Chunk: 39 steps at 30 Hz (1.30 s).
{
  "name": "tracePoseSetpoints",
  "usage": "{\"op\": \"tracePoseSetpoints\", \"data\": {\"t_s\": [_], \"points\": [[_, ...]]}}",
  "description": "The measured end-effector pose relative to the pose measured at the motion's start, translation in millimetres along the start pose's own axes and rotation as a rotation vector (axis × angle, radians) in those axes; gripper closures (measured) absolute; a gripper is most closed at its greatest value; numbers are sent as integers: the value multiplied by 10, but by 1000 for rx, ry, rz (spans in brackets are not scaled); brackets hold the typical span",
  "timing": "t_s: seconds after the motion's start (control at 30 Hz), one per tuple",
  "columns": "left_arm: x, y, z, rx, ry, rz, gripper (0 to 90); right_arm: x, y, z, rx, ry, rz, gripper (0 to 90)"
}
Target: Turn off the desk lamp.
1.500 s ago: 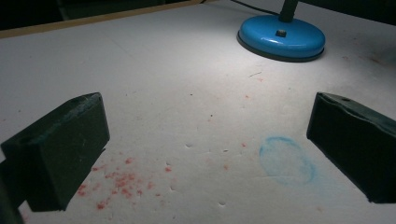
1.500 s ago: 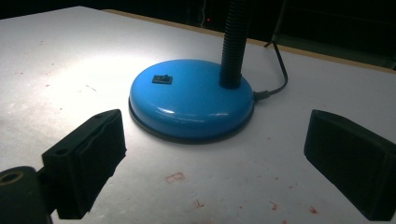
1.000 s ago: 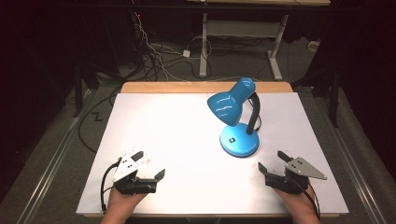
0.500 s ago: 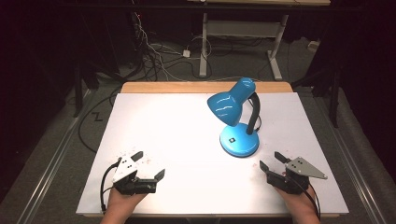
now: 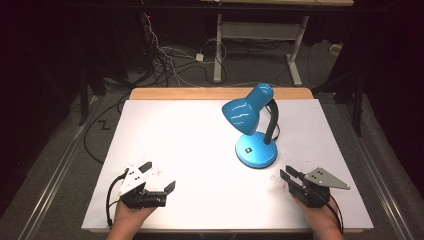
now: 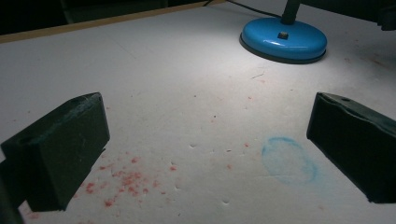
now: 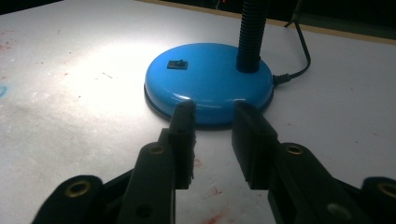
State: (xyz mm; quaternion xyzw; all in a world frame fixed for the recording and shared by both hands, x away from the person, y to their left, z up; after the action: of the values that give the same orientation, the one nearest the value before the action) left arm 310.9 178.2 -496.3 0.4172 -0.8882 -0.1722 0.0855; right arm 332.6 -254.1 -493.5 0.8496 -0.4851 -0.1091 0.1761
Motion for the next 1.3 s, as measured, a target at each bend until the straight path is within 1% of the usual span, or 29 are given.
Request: {"op": "tracePoseSetpoints", "data": {"t_s": [0.03,0.07,0.1,0.13,0.17,0.2,0.27,0.33,0.37,0.47,0.6,0.7,0.8,0.83,0.87,0.93,0.97,1.0,1.07,1.13,1.2,1.23,1.3], "points": [[0,0,0,0,0,0,0,0,0,0,0,0,0,756],[0,1,0,0,0,0,0,6,1,-5,-2,4,-2,808],[-1,2,1,0,-1,-1,0,8,0,-10,-2,6,-8,832],[0,3,2,0,-2,-1,0,8,0,-10,-2,6,-8,832],[-1,4,3,0,-2,0,0,3,2,-18,-6,4,-12,863],[-2,5,3,0,-2,0,0,3,2,-18,-6,4,-12,863],[-3,8,2,3,3,1,0,0,-4,-20,-12,3,-12,900],[-5,13,-1,5,6,3,0,-5,-6,-20,-15,1,-12,900],[-8,17,-1,3,3,2,0,-15,-16,-22,-23,6,-22,900],[-9,17,1,4,6,2,0,-32,-28,-27,-27,9,-32,900],[-4,5,6,2,0,2,0,-51,-50,-49,-24,27,-25,900],[5,-20,8,-9,-10,10,0,-67,-67,-66,-24,23,-21,900],[6,-43,16,-24,-13,26,0,-97,-109,-100,-20,36,-19,900],[3,-46,17,-20,-9,19,0,-108,-117,-109,-22,39,-18,900],[-6,-33,11,-11,-6,6,0,-136,-152,-144,-20,52,-22,900],[-11,-25,6,-8,0,9,0,-152,-179,-174,-27,59,-26,900],[-17,-17,5,-8,4,14,0,-152,-179,-174,-27,59,-26,900],[-20,-13,6,-6,8,13,0,-159,-206,-225,-25,55,-44,900],[-29,-4,9,-6,11,5,0,-164,-214,-240,-23,51,-51,900],[-32,2,6,-9,15,10,0,-172,-245,-312,-21,53,-57,900],[-29,5,4,-10,21,23,0,-172,-255,-328,-21,53,-57,900],[-23,6,3,-14,16,26,0,-177,-285,-377,-19,60,-50,900],[-18,7,1,-15,13,25,0,-185,-313,-409,-19,62,-55,900]]}}
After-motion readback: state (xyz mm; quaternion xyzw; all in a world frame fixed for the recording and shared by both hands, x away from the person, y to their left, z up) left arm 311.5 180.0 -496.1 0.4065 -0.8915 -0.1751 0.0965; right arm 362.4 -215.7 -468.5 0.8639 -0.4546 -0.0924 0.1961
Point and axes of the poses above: each handheld gripper's, and its own axes: y roughly backward along the jaws, z roughly out of its underside, x roughly to its right, the point moved 5 cm from there along -y, roughly forward along the jaws, and after that the axes turned 3 degrees about -y, right-handed, at the moved point
